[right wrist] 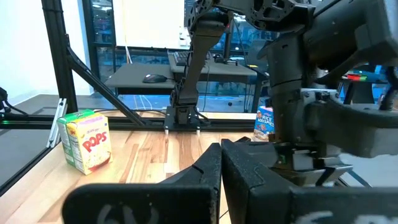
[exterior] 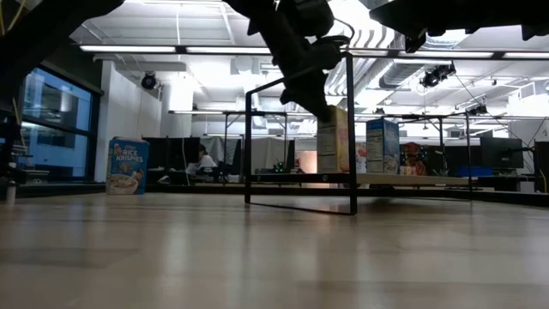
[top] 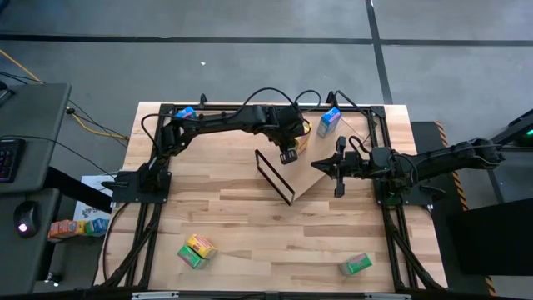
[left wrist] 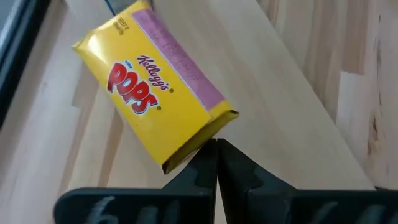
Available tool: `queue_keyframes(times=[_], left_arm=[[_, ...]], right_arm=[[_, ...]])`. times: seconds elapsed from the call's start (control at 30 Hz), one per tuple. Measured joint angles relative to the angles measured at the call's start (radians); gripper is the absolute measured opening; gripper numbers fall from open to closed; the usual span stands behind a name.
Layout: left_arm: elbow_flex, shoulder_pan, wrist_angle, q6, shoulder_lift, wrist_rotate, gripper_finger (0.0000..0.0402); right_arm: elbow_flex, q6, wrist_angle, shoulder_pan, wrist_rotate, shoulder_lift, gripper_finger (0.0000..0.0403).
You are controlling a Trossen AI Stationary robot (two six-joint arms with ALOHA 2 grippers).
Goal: Stack cereal on shelf
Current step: Put the top yellow cereal box on the shelf
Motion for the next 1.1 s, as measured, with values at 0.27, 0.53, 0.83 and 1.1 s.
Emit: queue_keyframes(times=[0.27,0.53,0.83,1.1], left_arm=[[0.0,0.018,0.03,0.0,0.0,0.001,0.0],[0.0,0.032,0.087,0.0,0.0,0.001,0.0],[0.0,0.047,0.109,0.0,0.0,0.0,0.0],[-0.001,0.057,0.164,-0.002,0.028,-0.007,0.0]], right_arm=[[0.0,0.0,0.0,0.0,0.0,0.0,0.0],[0.0,0.0,0.0,0.0,0.0,0.0,0.0],[0.0,0.0,0.0,0.0,0.0,0.0,0.0],[0.0,0.0,0.0,0.0,0.0,0.0,0.0]])
